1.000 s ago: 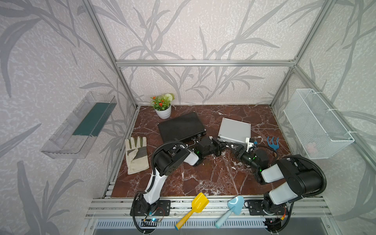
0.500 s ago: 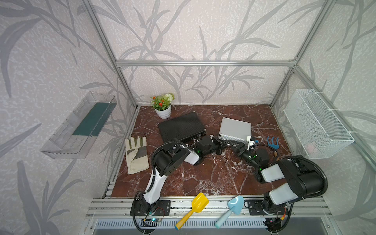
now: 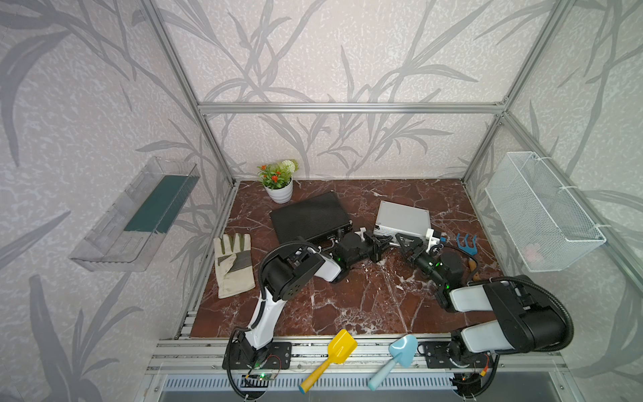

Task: Open the poker set cases
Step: Open the fastener on the poker set case.

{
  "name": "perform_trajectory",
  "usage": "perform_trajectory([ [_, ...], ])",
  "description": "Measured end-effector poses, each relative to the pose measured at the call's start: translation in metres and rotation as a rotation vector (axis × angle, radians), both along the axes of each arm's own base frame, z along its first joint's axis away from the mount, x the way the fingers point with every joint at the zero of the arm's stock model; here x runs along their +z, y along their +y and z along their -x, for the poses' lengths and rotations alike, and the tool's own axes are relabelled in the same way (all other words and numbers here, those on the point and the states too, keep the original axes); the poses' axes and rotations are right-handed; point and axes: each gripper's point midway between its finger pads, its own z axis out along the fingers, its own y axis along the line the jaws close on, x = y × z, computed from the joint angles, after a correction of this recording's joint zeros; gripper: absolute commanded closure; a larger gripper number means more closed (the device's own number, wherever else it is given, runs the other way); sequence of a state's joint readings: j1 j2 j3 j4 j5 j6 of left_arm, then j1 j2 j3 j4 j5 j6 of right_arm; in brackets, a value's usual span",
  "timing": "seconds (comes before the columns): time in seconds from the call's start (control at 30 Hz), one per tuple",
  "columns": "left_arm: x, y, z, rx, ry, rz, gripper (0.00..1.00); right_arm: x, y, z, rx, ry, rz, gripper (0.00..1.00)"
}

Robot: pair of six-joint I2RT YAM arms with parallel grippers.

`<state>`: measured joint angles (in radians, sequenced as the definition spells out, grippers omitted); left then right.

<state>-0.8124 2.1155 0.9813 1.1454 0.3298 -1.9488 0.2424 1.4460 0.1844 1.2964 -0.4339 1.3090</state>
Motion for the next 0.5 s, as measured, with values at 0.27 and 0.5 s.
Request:
perform_trajectory([
  [0.27,0.000,-0.001,-0.001,0.003,-0.011,0.021,1.00,0.007,-0.003,-0.001,-0.021,0.033,-0.066,0.17],
  [0.5,0.000,-0.001,-0.001,0.003,-0.021,0.036,1.00,0.011,-0.006,-0.001,-0.047,0.062,-0.107,0.17],
])
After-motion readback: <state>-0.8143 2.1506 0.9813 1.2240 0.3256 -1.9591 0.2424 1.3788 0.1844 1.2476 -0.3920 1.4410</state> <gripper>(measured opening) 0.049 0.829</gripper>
